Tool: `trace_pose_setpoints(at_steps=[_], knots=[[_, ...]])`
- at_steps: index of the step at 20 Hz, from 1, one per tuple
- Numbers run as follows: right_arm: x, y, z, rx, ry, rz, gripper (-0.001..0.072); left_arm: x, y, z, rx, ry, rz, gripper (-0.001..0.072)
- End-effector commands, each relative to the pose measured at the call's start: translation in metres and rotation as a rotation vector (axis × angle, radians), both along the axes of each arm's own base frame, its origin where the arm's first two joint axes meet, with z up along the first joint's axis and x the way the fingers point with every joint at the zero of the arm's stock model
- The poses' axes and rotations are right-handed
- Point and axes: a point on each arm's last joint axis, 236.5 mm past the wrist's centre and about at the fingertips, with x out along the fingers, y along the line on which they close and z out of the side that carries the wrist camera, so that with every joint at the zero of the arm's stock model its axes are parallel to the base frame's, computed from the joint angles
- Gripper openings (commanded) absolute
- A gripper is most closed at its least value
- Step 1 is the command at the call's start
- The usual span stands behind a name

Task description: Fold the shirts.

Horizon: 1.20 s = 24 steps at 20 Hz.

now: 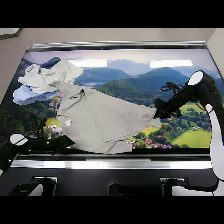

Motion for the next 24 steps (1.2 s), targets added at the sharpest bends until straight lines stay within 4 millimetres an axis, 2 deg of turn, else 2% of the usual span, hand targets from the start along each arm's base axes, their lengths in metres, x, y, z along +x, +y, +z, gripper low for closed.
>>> trace_pose_setpoints(at_steps=[1,3,5,6,7,8,9,10,11,12,13,14,15,16,17,18,19,20,22,24], knots=[[0.001,-0.001,0.0,-0.002,-0.005,-0.002,0.0045,0.011,-0.017,-0.023,0.011,-0.036,0.036,0.0699],[0.0,-0.001,0.0,-0.003,-0.001,0.0,0.0045,0.01,-0.025,-0.038,0.035,-0.016,0.014,0.0683],[-0.002,-0.003,-0.001,-0.011,0.005,0.003,0.0045,0.01,-0.028,-0.047,0.045,0.015,0.036,0.05],[-0.002,-0.003,-0.001,-0.015,0.006,0.004,0.0045,0.014,-0.028,-0.047,0.046,0.01,0.052,0.0321],[-0.002,-0.004,0.0,-0.016,0.002,0.003,0.0045,0.02,-0.028,-0.043,0.046,-0.01,0.051,0.0112],[0.0,-0.004,0.003,-0.018,-0.014,0.0,0.0045,0.031,-0.03,-0.03,0.047,-0.075,0.011,0.003],[0.003,-0.004,0.009,-0.022,-0.047,-0.006,0.0045,0.048,-0.033,-0.008,0.045,-0.165,-0.026,0.0029],[0.009,-0.007,0.018,-0.039,-0.102,-0.016,0.0045,0.07,-0.033,0.025,0.043,-0.273,-0.036,0.0028],[0.02,-0.011,0.036,-0.062,-0.193,-0.033,0.0045,0.097,-0.029,0.075,0.044,-0.428,-0.029,0.0028],[0.036,-0.018,0.061,-0.08,-0.304,-0.081,0.0045,0.124,-0.018,0.145,0.054,-0.62,0.012,0.0028],[0.055,-0.028,0.099,-0.094,-0.45,-0.158,0.0044,0.141,0.001,0.222,0.081,-0.818,0.066,0.0028],[0.069,-0.04,0.144,-0.101,-0.6,-0.242,0.0044,0.144,0.027,0.312,0.136,-1.035,0.135,0.0028],[0.076,-0.058,0.201,-0.109,-0.765,-0.341,0.0044,0.131,0.054,0.392,0.209,-1.22,0.201,0.0028],[0.071,-0.077,0.253,-0.125,-0.902,-0.432,0.0044,0.104,0.082,0.467,0.311,-1.388,0.273,0.0028],[0.054,-0.096,0.302,-0.162,-1.025,-0.508,0.0043,0.075,0.102,0.519,0.401,-1.491,0.34,0.0028],[0.033,-0.106,0.334,-0.201,-1.106,-0.547,0.0043,0.046,0.113,0.554,0.447,-1.539,0.404,0.0028],[0.008,-0.108,0.355,-0.234,-1.16,-0.562,0.0043,0.026,0.112,0.57,0.453,-1.547,0.427,0.0029],[-0.012,-0.102,0.366,-0.231,-1.181,-0.557,0.0043,0.012,0.099,0.576,0.424,-1.546,0.404,0.0029],[-0.041,-0.091,0.375,-0.224,-1.197,-0.541,0.0043,0.001,0.072,0.577,0.338,-1.55,0.333,0.003],[-0.065,-0.088,0.382,-0.244,-1.214,-0.537,0.0043,-0.004,0.066,0.576,0.348,-1.559,0.297,0.003]])
